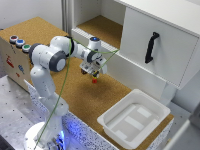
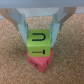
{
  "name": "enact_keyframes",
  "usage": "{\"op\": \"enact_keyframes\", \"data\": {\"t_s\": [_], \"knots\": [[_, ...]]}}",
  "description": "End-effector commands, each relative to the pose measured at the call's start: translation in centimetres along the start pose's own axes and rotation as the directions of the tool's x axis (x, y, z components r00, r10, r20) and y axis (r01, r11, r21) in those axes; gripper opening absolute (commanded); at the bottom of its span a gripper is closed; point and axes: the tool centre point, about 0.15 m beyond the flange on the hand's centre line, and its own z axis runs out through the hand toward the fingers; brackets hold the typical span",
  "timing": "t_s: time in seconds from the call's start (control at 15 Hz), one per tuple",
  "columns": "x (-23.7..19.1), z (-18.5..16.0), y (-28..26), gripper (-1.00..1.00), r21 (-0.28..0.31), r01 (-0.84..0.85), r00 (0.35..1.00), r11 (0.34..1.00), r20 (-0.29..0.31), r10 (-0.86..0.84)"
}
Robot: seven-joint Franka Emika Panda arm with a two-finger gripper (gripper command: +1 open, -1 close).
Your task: Put the grasped yellow block on top of the pink block
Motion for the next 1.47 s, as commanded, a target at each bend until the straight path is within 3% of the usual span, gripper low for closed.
{"op": "enact_keyframes", "data": {"t_s": [0.0, 0.07, 0.13, 0.33, 1.33, 1.4], "knots": [[-0.9, 0.2, 0.3, -1.0, -0.042, -0.012, 1.0, 0.999, 0.013, 0.012], [-1.0, 0.1, 0.3, -1.0, -0.039, -0.014, 1.0, 0.999, 0.012, 0.015], [-1.1, -0.2, 0.4, 1.0, -0.035, -0.022, 1.0, 0.999, 0.005, 0.022], [-1.7, -1.8, 0.4, 1.0, -0.05, -0.033, 0.999, 0.998, -0.035, 0.032], [-1.7, -1.8, 0.4, 1.0, -0.05, -0.033, 0.999, 0.998, -0.035, 0.032], [-0.8, -1.7, 0.5, 1.0, -0.007, -0.023, 1.0, 1.0, -0.007, 0.022]]}}
